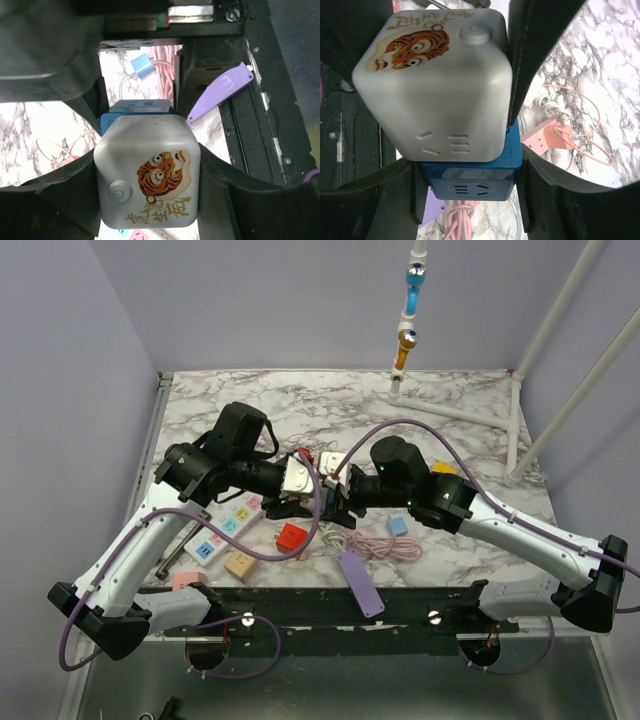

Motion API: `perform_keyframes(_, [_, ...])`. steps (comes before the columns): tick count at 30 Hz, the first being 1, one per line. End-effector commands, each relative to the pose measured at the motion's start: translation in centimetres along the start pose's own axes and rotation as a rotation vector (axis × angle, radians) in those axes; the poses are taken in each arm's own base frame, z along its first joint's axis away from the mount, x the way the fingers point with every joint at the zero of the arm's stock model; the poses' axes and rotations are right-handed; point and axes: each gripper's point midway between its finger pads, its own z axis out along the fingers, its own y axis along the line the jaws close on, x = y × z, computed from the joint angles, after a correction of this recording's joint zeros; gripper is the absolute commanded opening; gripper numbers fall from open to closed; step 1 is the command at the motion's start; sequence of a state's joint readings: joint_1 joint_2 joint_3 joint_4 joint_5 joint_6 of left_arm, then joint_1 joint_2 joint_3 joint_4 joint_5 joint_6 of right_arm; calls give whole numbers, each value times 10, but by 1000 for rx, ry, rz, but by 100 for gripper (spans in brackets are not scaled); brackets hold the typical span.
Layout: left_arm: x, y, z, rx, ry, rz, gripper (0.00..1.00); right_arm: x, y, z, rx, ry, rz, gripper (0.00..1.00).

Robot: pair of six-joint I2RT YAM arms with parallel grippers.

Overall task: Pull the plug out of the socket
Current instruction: Remove the plug from the socket.

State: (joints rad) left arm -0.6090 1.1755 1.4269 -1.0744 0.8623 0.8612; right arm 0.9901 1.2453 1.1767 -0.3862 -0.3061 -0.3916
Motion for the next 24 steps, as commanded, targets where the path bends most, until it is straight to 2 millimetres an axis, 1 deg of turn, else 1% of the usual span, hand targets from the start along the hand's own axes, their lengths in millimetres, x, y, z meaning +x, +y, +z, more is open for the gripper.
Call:
perform_keyframes(1, [-17, 16, -10, -100, -2, 80, 13, -29, -9, -3, 40, -101, -17, 1])
perform_keyframes(2, [-19, 18, -11, -108, -5, 88, 5, -29, -8, -4, 39, -105, -15, 3])
perform_keyframes(3, [-21, 18, -12, -114, -8, 94, 0, -29, -9, -3, 48, -112, -13, 17])
perform_keyframes(4, [-22, 19, -12, -118, -12, 94, 0, -28, -10, -5, 58, -121, -11, 40])
perform_keyframes(5, [-23, 18, -13, -120, -14, 90, 0, -27, -10, -5, 69, -127, -13, 54])
perform_keyframes(6, [-25, 18, -13, -122, -19, 84, 0, -26, -10, -7, 76, -137, -14, 71])
perform_keyframes(7, [-26, 18, -14, -122, -28, 75, 0, -25, -11, -9, 90, -145, -12, 83])
perform_keyframes(8, [-28, 17, -15, -128, -37, 60, 0, -25, -11, -12, 105, -159, -12, 98])
perform_keyframes(10, [-36, 17, -17, -144, -71, 24, 0, -27, -14, -20, 146, -192, -3, 100])
perform_keyframes(11, [-43, 16, -20, -146, -108, -22, 0, -30, -16, -24, 167, -213, 6, 100])
perform_keyframes(13, [-59, 10, -25, -131, -166, -36, 0, -37, -18, -40, 214, -265, 35, 100])
perform_keyframes(15, [-72, 9, -31, -145, -212, -31, 0, -39, -16, -53, 235, -305, 75, 100])
perform_keyframes(17, [-81, 9, -37, -156, -250, -30, 0, -38, -11, -62, 241, -342, 103, 100])
perform_keyframes(19, [-91, 2, -41, -121, -295, -43, 0, -38, -4, -69, 225, -375, 123, 100])
perform_keyframes(20, [-96, -3, -43, -92, -316, -57, 0, -47, -2, -74, 216, -420, 119, 100])
perform_keyframes(24, [-113, -20, -47, 5, -374, -75, 0, -69, 6, -88, 169, -490, 85, 100])
